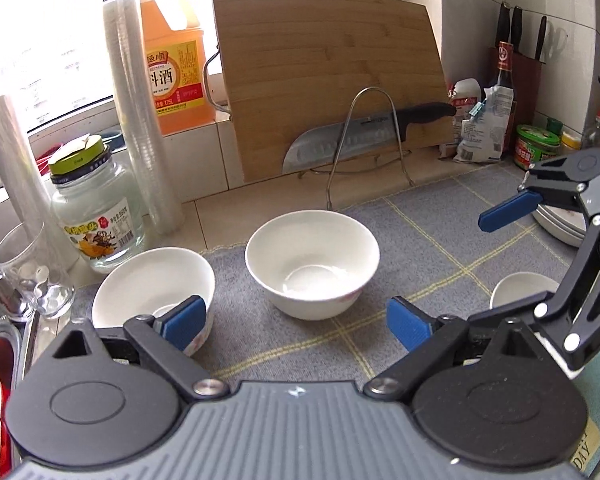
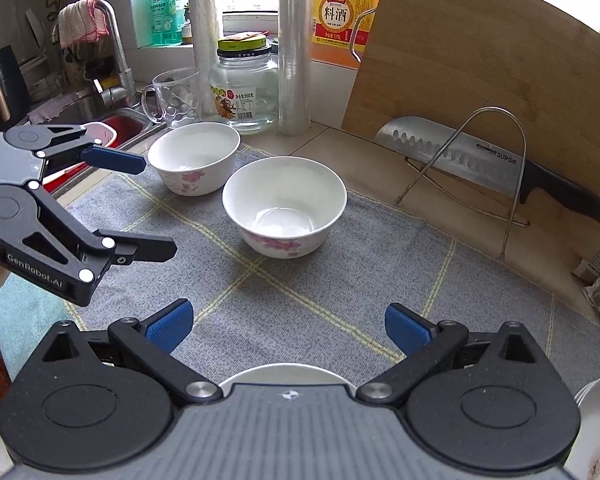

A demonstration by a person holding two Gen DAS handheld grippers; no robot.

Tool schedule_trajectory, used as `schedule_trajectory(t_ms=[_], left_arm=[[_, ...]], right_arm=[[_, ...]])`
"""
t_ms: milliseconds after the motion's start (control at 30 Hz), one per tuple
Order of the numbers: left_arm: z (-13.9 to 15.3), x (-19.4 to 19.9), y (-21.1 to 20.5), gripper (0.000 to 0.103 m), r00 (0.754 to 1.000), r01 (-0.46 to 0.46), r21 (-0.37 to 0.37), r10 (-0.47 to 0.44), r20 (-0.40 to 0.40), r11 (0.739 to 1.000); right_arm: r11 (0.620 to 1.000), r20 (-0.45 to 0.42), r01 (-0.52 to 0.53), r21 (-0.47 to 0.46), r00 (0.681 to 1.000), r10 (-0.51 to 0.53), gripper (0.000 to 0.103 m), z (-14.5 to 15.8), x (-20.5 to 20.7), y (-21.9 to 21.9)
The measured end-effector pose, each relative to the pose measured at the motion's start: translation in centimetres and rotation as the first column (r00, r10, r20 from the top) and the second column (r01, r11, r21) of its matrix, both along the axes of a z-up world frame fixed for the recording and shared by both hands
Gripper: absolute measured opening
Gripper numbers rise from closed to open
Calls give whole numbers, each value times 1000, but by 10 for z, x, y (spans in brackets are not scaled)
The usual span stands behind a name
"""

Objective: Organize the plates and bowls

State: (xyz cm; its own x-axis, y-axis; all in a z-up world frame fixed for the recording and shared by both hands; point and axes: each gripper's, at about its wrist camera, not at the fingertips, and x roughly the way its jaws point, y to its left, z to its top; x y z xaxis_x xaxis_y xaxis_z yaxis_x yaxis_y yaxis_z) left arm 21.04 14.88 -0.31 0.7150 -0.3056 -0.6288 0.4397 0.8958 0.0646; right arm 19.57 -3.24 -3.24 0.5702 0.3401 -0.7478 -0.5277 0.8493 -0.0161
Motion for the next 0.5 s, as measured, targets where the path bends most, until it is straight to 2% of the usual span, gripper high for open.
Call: schedule_trajectory(t_ms=[100,233,500], left_arm=[[3,19,-3,97,999,32,-16,-32,-5,999],[2,40,-12,97,998,67,14,-67,2,998],[-9,81,-20,96,992,120,34,-119,-44,992]], right_arm=[[1000,4,-7,-3,1000,7,103,-1,7,5],[1000,3,-16,-20,1000,17,103,-6,19,13],[999,-3,-29,-29,1000,29,103,-15,43,21]])
